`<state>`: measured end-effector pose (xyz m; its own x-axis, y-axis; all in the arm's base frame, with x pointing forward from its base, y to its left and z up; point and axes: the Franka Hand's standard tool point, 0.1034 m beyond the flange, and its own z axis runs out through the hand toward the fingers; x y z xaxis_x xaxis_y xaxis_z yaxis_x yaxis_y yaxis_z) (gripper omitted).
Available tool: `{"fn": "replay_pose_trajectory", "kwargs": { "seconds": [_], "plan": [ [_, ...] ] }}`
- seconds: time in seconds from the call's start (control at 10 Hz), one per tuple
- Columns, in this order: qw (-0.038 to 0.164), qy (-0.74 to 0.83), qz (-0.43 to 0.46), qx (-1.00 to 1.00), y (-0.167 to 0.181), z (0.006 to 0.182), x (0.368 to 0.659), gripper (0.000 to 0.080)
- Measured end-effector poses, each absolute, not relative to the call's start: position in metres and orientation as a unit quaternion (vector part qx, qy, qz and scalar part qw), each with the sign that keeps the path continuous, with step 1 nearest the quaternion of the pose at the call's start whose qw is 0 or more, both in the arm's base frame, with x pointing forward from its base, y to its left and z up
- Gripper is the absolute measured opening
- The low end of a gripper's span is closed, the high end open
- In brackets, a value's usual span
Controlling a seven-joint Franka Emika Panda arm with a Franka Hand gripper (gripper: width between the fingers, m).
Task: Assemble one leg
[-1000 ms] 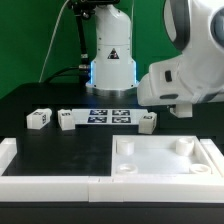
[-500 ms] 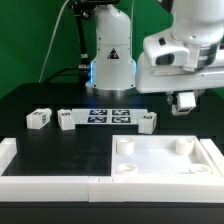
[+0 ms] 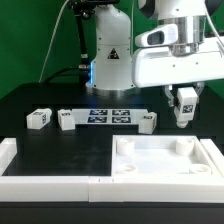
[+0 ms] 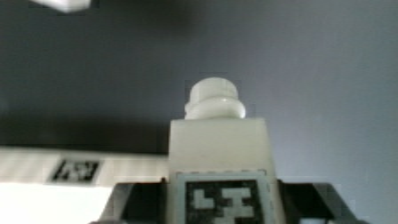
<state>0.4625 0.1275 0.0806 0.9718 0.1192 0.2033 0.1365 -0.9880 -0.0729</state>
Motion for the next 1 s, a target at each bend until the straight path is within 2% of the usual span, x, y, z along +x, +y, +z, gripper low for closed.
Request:
{"fn": "replay_pose_trajectory", "kwargs": {
  "seconds": [0.1,0.5,0.8,1.0],
  "plan": [
    [0.045,-0.073,-0.146,-0.986,0.125,0.085,0.471,0.0287],
    [0.043,-0.093,-0.158,-0.982,0.124,0.102,0.509,0.0288],
    [0.039,-0.122,-0.173,-0.976,0.116,0.099,0.547,0.0288],
    [0.040,-0.121,-0.173,-0.977,0.117,0.098,0.547,0.0288]
  ]
}}
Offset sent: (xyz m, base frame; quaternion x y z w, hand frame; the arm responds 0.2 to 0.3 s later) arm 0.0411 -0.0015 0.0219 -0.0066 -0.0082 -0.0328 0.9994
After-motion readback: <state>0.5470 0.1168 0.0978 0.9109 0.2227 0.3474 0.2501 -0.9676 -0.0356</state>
